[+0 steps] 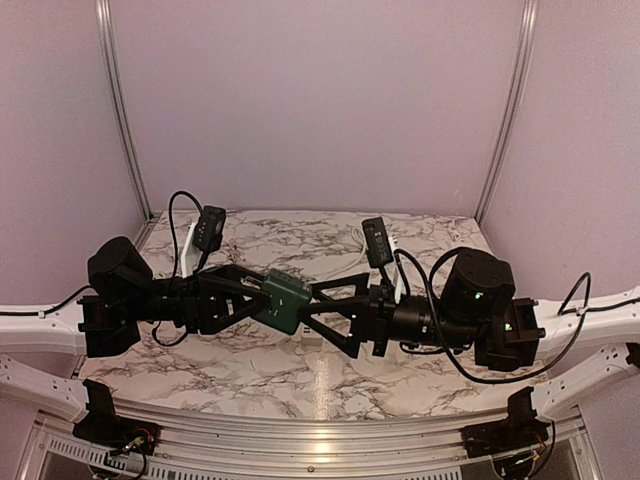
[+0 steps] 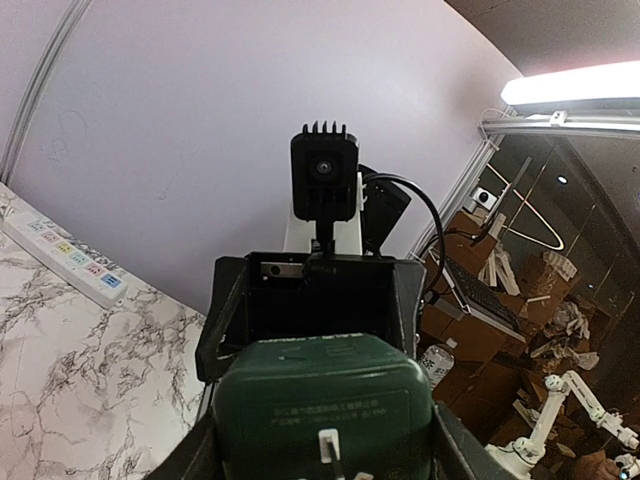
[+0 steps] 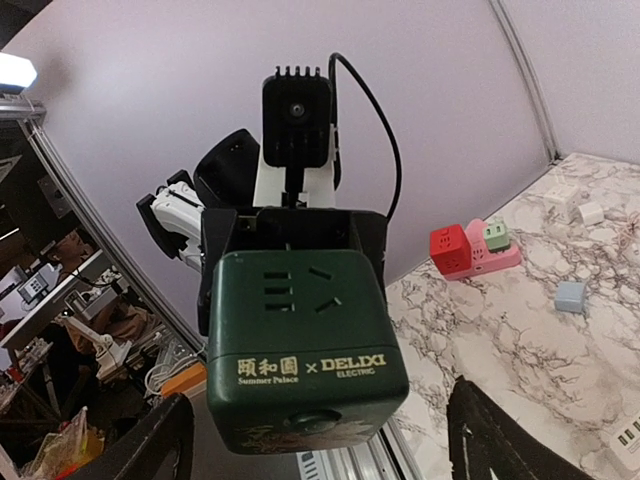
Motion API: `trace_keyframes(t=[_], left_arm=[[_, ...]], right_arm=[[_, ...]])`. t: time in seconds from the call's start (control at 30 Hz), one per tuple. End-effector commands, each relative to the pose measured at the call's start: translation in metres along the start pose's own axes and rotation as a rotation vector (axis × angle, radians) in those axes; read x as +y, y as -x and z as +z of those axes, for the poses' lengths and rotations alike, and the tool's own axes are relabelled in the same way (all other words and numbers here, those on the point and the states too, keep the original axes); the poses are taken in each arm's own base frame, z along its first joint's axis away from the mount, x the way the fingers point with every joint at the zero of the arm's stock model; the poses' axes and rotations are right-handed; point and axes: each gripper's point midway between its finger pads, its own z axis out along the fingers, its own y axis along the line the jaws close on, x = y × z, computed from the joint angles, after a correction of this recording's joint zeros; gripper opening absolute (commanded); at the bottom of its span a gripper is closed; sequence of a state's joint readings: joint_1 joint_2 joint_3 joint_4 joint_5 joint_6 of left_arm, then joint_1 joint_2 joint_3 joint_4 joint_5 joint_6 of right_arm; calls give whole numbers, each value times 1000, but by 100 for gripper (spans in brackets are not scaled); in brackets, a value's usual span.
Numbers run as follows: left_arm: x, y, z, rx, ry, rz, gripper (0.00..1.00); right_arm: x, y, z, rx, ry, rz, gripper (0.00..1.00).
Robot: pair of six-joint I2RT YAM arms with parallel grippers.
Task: Insert the plug
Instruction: Pass from the left arm to the right
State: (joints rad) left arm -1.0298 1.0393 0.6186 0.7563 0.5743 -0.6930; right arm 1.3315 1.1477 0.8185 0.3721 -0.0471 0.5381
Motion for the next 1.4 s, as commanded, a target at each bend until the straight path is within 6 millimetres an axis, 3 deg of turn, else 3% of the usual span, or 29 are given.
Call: trace_keyframes(t=[0.0, 0.4, 0.57, 0.67, 0.73, 0.87, 1.0, 1.27, 1.37], left_arm=[[-25, 26, 1, -81, -65, 68, 0], [-23, 24, 2, -84, -62, 72, 0], [-22, 21, 1, -85, -59, 69, 0], [-22, 20, 0, -82, -59, 68, 0], [-21, 19, 0, -83, -57, 68, 2], [-20, 18, -3, -89, -50, 70, 24], [-19, 19, -10, -115, -27, 76, 60], [-12, 19, -21, -153, 26, 78, 97], [-9, 19, -23, -160, 47, 81, 99]], right_arm=[[21, 28, 5, -88, 69, -13, 75], [39, 21, 23, -68, 192, -4, 62], [43, 17, 27, -57, 221, 11, 35], [48, 14, 31, -40, 253, 22, 13], [51, 12, 34, -29, 276, 33, 5], [54, 12, 32, -22, 297, 56, 2], [50, 14, 26, -21, 261, 57, 2], [36, 26, -4, -58, 143, 22, 1], [30, 29, -11, -55, 96, 15, 0]])
